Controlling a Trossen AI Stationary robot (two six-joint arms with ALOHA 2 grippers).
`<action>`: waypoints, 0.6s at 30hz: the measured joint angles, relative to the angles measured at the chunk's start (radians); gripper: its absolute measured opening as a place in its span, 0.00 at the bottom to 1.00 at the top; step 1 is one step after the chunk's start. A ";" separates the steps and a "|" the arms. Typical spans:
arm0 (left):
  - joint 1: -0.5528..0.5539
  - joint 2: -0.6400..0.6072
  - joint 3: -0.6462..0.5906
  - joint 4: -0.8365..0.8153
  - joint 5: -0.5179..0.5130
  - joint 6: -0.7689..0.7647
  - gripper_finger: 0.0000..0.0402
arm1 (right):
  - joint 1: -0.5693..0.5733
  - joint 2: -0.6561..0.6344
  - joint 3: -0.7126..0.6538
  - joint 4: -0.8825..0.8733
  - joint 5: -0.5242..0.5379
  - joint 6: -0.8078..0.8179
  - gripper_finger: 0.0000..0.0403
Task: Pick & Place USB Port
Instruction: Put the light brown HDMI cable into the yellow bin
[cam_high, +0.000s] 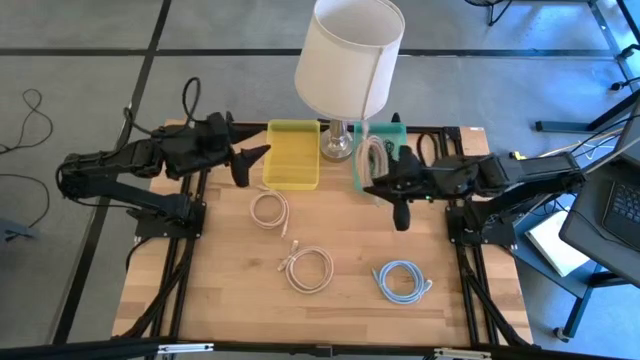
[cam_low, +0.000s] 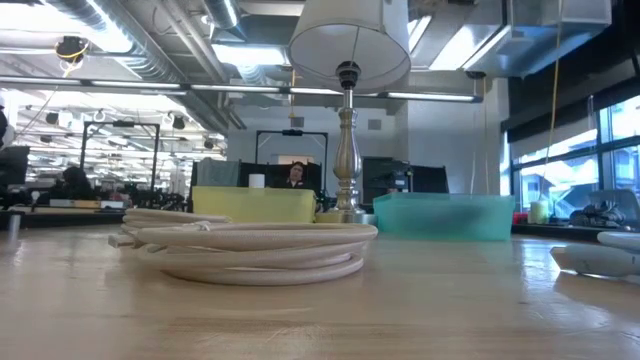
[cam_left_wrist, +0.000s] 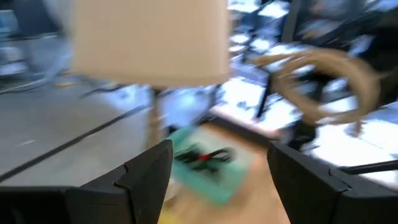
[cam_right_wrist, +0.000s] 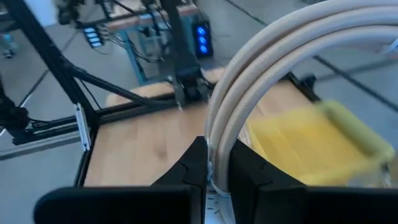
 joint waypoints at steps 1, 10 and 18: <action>0.000 0.001 0.000 0.028 0.040 0.000 0.64 | -0.016 0.013 0.000 0.035 -0.024 -0.025 0.09; 0.000 0.007 0.000 0.162 0.401 -0.107 0.64 | -0.113 0.231 0.072 0.297 -0.287 -0.179 0.09; 0.000 0.063 0.000 0.279 0.678 -0.177 0.64 | -0.125 0.429 0.298 0.259 -0.357 -0.309 0.09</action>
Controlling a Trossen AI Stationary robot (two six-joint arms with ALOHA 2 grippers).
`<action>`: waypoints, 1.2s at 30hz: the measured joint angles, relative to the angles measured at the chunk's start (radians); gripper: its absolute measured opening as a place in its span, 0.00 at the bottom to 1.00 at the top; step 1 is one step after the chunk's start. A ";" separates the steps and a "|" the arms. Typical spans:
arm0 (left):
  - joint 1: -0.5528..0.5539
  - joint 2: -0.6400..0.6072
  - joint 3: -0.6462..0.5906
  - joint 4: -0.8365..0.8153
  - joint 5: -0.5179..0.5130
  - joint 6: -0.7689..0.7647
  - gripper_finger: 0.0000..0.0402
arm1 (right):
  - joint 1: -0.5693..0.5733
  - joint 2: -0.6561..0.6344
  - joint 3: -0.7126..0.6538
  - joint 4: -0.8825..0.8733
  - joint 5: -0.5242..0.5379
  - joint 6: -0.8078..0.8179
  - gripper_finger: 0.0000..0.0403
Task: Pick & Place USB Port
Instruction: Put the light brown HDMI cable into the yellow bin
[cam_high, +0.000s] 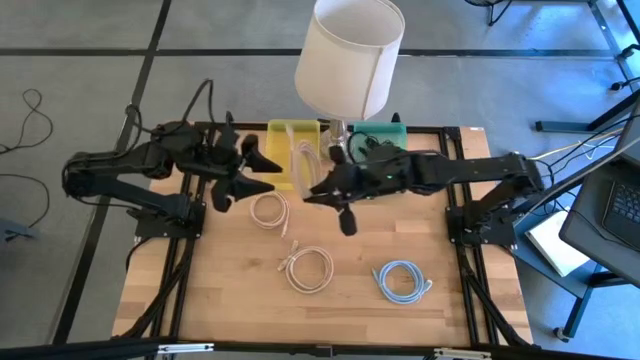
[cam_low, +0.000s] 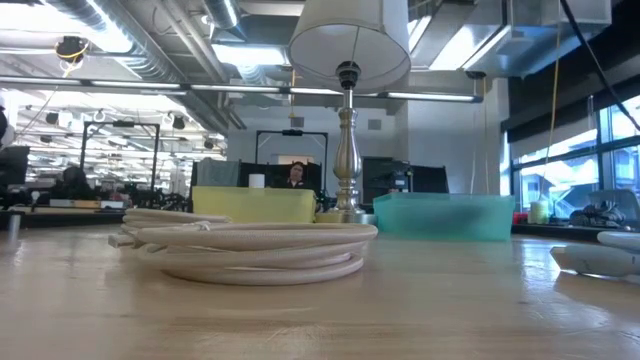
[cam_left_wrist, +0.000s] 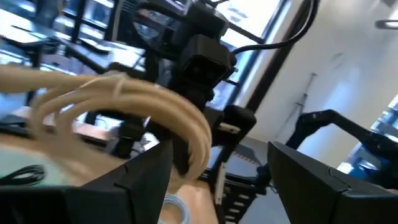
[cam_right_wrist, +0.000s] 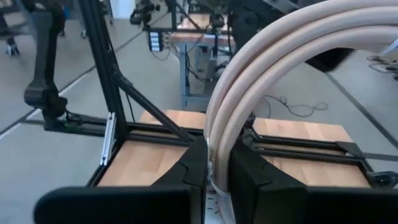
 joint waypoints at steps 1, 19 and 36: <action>0.000 0.013 0.000 0.020 0.010 0.001 0.64 | -0.002 0.020 0.026 -0.014 0.000 -0.003 0.09; 0.002 0.067 -0.001 0.043 0.029 0.216 0.31 | -0.023 0.182 0.243 -0.099 0.024 -0.053 0.09; 0.035 -0.044 0.002 -0.098 0.037 0.243 0.08 | -0.029 0.011 0.242 -0.600 0.319 0.061 0.58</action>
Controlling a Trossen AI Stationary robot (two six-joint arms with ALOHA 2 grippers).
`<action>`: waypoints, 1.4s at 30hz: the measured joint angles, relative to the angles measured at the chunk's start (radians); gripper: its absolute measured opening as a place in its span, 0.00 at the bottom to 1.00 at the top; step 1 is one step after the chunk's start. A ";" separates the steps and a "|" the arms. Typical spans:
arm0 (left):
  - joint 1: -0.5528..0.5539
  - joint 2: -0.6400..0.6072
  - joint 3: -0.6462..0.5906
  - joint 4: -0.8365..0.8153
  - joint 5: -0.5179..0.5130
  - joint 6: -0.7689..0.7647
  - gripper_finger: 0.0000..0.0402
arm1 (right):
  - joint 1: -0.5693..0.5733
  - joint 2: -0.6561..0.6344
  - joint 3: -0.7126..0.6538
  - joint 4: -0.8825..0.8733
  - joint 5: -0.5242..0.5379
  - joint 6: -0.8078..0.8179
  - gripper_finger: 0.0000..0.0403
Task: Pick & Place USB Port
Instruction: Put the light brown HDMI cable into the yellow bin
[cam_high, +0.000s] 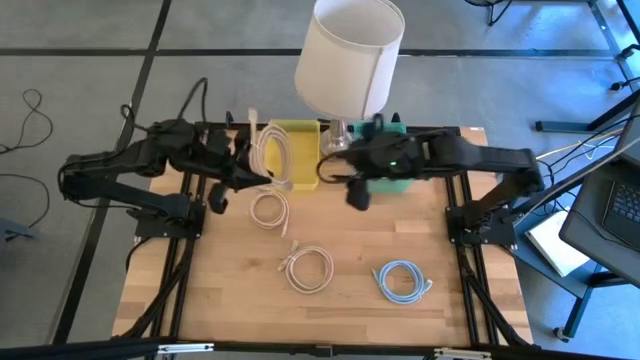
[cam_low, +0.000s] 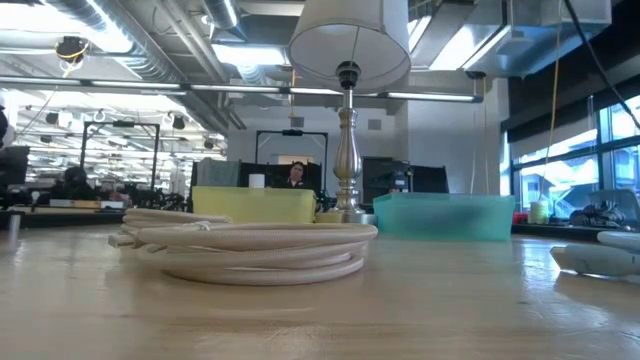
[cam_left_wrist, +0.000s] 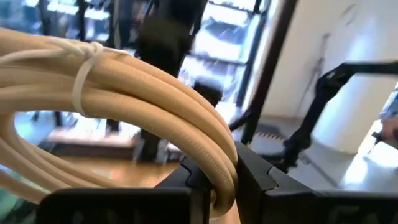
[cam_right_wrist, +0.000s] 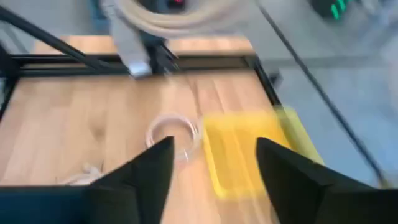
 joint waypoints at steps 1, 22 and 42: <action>0.000 -0.013 -0.002 -0.040 -0.025 -0.003 0.08 | 0.001 -0.020 0.000 -0.055 0.020 0.049 0.62; 0.214 0.128 -0.098 -0.560 -0.402 -0.062 0.08 | 0.042 -0.115 -0.014 -0.728 0.294 0.594 0.58; 0.539 0.469 -0.106 -0.220 -0.011 0.055 0.08 | 0.081 -0.115 -0.014 -0.726 0.288 0.627 0.57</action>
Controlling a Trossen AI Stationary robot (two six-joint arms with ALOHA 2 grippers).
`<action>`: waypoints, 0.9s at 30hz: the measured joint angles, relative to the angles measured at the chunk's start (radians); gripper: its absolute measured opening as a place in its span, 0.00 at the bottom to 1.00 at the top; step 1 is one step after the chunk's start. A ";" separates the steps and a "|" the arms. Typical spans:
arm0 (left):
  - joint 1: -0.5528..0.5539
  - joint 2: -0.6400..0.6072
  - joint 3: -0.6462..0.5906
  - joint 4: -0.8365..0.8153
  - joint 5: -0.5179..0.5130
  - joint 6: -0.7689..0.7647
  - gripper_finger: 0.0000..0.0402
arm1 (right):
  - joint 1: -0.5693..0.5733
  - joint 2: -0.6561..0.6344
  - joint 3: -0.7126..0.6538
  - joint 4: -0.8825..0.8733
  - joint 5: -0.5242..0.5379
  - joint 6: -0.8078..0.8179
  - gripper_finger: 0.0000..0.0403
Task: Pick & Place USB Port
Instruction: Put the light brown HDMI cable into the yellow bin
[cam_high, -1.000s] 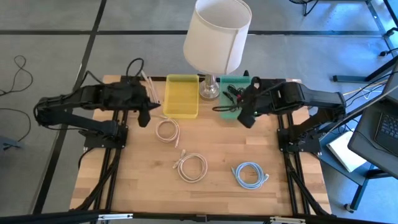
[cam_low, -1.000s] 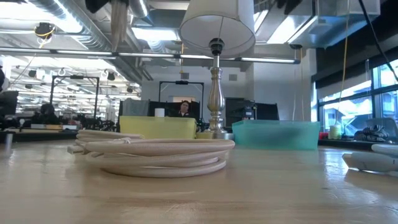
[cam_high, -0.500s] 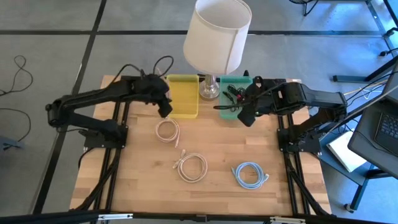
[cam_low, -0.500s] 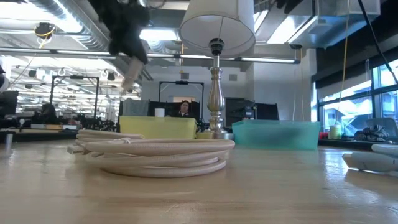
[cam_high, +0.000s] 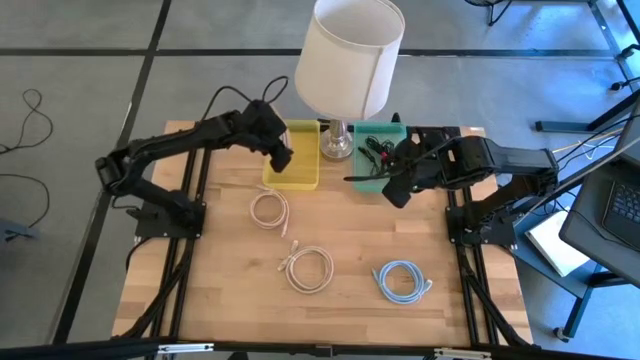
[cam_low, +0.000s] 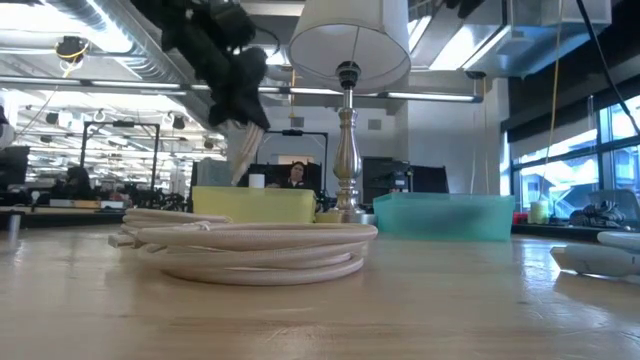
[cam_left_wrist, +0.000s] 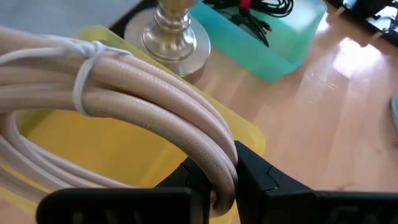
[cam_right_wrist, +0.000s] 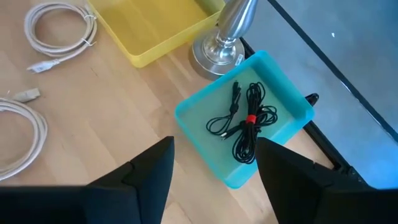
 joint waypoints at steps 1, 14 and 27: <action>0.008 0.016 0.000 0.008 0.017 0.007 0.08 | 0.000 0.000 0.000 0.000 0.000 0.001 0.57; 0.048 0.303 0.001 0.140 0.242 0.013 0.08 | -0.001 0.000 0.000 0.000 -0.002 0.019 0.57; 0.048 0.400 0.002 0.190 0.062 -0.052 0.08 | -0.001 0.000 0.000 0.000 -0.003 0.018 0.57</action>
